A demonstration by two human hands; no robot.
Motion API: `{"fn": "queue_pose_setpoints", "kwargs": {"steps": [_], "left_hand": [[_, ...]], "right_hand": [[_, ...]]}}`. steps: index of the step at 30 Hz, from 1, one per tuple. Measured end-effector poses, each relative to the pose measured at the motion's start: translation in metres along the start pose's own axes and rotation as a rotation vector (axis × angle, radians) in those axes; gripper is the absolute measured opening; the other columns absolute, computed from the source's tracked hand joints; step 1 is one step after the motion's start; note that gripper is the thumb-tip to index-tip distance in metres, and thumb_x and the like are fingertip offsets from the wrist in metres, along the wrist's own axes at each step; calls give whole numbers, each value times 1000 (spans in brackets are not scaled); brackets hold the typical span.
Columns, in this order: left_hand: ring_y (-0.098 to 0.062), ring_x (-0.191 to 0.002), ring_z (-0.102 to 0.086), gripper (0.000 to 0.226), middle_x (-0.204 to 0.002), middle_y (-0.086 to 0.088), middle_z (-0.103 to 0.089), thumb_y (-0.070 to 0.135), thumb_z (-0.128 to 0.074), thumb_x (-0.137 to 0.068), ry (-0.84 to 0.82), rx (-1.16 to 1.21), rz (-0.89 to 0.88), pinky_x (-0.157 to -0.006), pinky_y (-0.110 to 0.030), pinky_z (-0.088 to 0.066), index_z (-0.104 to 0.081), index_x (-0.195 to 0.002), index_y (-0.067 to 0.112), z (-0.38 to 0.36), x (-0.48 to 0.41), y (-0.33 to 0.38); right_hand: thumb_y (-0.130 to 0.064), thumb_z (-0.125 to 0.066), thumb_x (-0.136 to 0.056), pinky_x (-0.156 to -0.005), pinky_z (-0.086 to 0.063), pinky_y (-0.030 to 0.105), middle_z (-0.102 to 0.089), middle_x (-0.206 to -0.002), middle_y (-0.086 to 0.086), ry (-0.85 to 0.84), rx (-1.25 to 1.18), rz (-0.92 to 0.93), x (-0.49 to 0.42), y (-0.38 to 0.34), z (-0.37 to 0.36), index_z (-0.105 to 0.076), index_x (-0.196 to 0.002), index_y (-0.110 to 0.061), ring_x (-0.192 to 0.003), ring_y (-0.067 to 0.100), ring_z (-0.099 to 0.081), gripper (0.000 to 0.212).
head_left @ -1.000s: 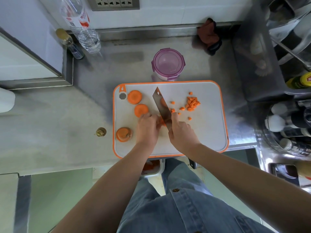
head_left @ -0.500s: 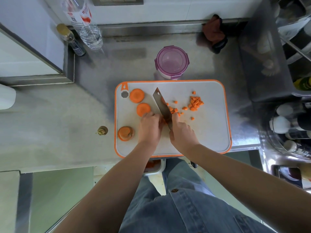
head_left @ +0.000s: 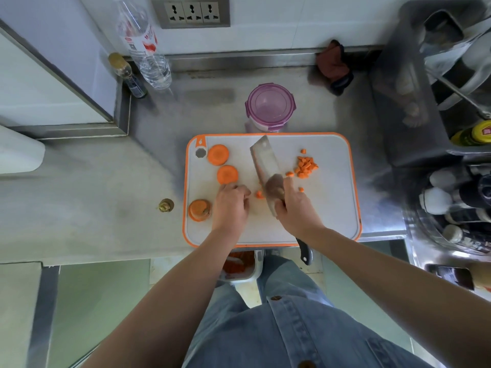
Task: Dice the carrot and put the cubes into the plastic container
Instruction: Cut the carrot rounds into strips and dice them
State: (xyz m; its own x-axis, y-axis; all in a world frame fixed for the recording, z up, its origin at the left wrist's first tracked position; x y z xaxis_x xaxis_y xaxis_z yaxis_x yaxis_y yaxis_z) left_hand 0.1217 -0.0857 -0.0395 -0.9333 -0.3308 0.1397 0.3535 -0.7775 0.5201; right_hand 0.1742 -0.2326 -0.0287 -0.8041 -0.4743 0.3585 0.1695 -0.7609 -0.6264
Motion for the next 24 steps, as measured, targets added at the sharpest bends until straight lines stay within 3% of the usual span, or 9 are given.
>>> {"fn": "queue_pose_setpoints", "kwargs": {"steps": [3, 6, 12, 19, 24], "left_hand": [[-26, -99, -54, 18, -99, -9, -63, 10, -60, -89, 2, -48, 29, -79, -33, -44, -70, -104, 8, 2, 6, 0], [-25, -98, -52, 18, -100, -8, -61, 16, -59, -90, -28, -107, 37, -77, -33, -45, -68, -104, 9, 1, 11, 1], [-24, -110, -47, 24, -111, -7, -56, 16, -57, -89, -96, -166, 25, -82, -33, -49, -64, -111, 10, -2, 13, 5], [-22, -121, -43, 36, -124, -4, -47, 16, -59, -88, -171, -198, 7, -87, -33, -51, -59, -124, 15, -8, 7, 20], [-23, -121, -44, 37, -125, -6, -47, 17, -58, -88, -173, -194, 35, -91, -35, -49, -58, -126, 12, -7, 6, 21]], "right_hand": [[-13, -37, -96, -50, -40, 36, -53, -67, 9, -71, 47, 21, 10, -4, -14, -20, -141, -11, -59, 26, -52, 48], [-13, -37, -95, -53, -38, 35, -51, -68, 7, -85, 68, -12, 13, 5, -18, -23, -138, -14, -63, 26, -52, 45], [-11, -39, -93, -49, -42, 36, -58, -71, 12, 56, 75, -115, 13, 46, 24, -30, -124, -10, -59, 29, -56, 32], [-10, -37, -94, -49, -54, 48, -60, -76, 16, 160, 37, -233, 12, 64, 52, -31, -119, -14, -58, 33, -59, 26], [-10, -37, -94, -49, -51, 41, -61, -73, 15, -17, 12, -52, 10, 38, 39, -31, -124, -11, -54, 27, -55, 31]]}}
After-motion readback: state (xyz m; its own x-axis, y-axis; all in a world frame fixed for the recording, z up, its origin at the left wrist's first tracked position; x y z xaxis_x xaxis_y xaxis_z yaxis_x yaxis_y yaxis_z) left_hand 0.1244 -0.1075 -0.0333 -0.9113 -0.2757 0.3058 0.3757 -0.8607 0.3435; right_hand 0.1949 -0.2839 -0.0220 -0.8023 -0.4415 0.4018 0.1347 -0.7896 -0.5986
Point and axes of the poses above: each hand's wrist, its own x-axis away from the middle knuckle, its own z-axis out of the back of the hand, y = z × x, the point moved 3 cm from there along -x, towards the middle knuckle
